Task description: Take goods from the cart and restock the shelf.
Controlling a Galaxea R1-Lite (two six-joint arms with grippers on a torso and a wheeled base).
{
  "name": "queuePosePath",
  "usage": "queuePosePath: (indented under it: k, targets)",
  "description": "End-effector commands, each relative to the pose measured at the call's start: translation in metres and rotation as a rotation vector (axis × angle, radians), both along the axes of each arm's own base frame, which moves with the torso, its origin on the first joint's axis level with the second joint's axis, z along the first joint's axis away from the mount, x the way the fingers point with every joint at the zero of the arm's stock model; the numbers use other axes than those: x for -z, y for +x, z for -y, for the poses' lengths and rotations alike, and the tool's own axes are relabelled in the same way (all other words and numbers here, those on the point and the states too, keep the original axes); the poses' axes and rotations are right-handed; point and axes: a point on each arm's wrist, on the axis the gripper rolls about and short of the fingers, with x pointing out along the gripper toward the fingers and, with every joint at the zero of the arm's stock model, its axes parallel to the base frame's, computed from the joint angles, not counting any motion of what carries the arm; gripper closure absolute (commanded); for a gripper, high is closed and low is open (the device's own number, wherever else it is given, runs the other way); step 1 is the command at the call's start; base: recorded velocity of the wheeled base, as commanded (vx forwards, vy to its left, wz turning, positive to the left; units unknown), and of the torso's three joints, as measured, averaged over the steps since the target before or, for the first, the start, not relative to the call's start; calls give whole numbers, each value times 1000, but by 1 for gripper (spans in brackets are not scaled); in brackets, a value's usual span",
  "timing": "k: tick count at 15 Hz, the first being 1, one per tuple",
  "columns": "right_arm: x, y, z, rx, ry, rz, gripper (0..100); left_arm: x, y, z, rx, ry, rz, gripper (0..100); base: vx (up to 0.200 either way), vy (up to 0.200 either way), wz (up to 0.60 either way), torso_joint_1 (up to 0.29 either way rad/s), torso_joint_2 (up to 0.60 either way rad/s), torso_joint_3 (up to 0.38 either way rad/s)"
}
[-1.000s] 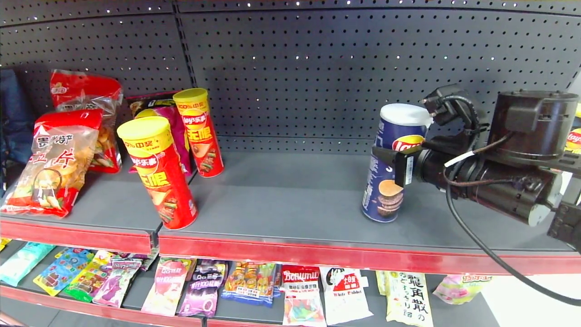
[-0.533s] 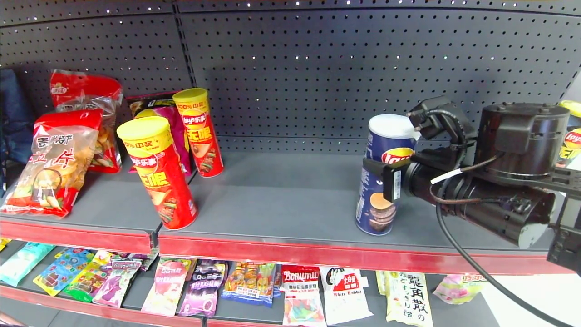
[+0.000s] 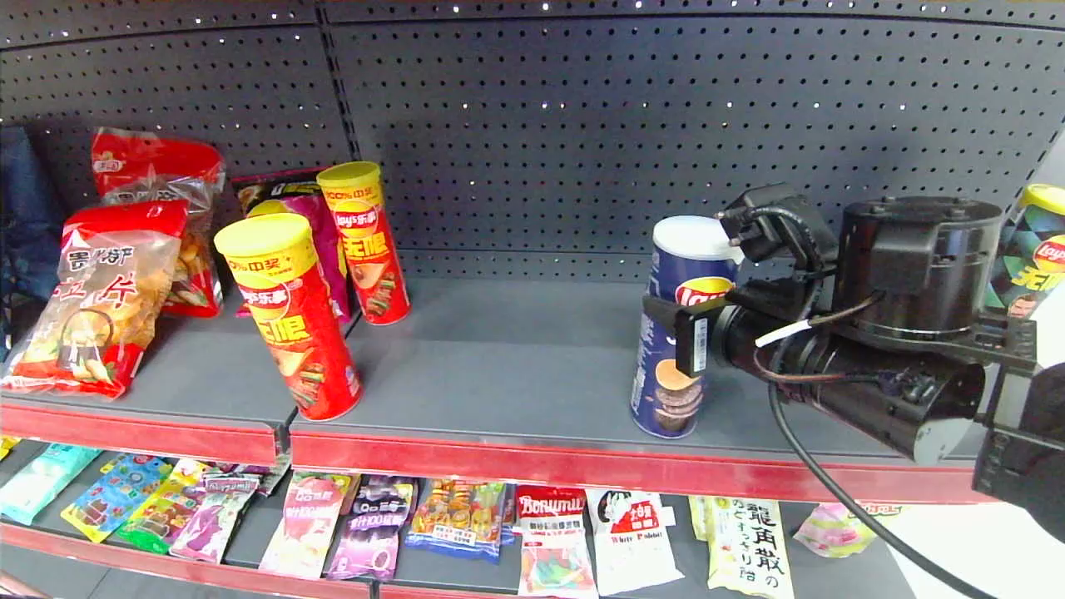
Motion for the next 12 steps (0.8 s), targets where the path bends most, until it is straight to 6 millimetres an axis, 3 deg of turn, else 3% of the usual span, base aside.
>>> queuePosePath:
  k: [1,5,12]
  targets:
    - [2,1,-2,-2,0,-6,100,1,1,0,1,1,-6,100,0,0,0,0,0,0]
    - [14,-5,1,5,-33,-38,100,2,2,0,1,2,-14,100,0,0,0,0,0,0]
    - [9,-7,-1,62,-44,-12,100,4,3,1,1,3,-23,100,0,0,0,0,0,0]
